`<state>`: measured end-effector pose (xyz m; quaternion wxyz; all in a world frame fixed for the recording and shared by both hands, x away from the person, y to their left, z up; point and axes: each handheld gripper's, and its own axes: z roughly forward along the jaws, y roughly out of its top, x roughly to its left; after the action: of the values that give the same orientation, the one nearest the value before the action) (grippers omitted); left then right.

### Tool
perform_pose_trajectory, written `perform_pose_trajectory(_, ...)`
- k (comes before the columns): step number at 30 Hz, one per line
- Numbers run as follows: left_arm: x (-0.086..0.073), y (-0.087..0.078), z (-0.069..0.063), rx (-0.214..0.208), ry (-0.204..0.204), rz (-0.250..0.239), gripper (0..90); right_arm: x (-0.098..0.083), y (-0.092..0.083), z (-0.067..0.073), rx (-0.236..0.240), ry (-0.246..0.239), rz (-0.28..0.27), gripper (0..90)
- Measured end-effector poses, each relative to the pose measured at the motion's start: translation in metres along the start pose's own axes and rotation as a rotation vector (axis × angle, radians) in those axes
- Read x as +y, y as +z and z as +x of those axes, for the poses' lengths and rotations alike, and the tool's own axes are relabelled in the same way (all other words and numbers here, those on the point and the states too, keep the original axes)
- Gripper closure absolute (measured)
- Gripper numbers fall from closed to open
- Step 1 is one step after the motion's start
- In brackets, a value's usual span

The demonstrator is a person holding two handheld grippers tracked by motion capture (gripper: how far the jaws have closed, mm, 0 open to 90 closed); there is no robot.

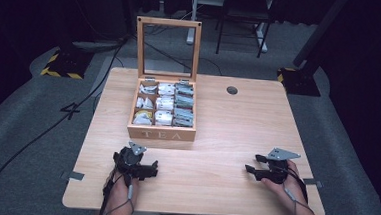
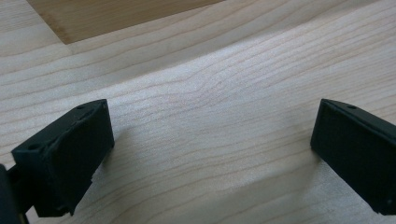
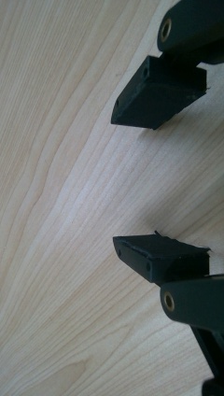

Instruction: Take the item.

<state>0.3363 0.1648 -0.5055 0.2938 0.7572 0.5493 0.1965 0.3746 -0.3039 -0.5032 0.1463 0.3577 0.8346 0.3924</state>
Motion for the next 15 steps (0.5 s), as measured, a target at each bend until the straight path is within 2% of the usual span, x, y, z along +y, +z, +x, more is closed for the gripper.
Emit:
perform_pose_trajectory(6,0.0001,0.0,-0.0002,0.001,-0.001,0.001,0.0,0.0,-0.0002,-0.0022,0.009,0.013,-0.004,35.4)
perform_pose_trajectory(15,0.0001,0.0001,-0.0005,0.0,-0.005,0.002,0.0,0.0004,0.0004,-0.0008,0.0,-0.001,0.001,35.3)
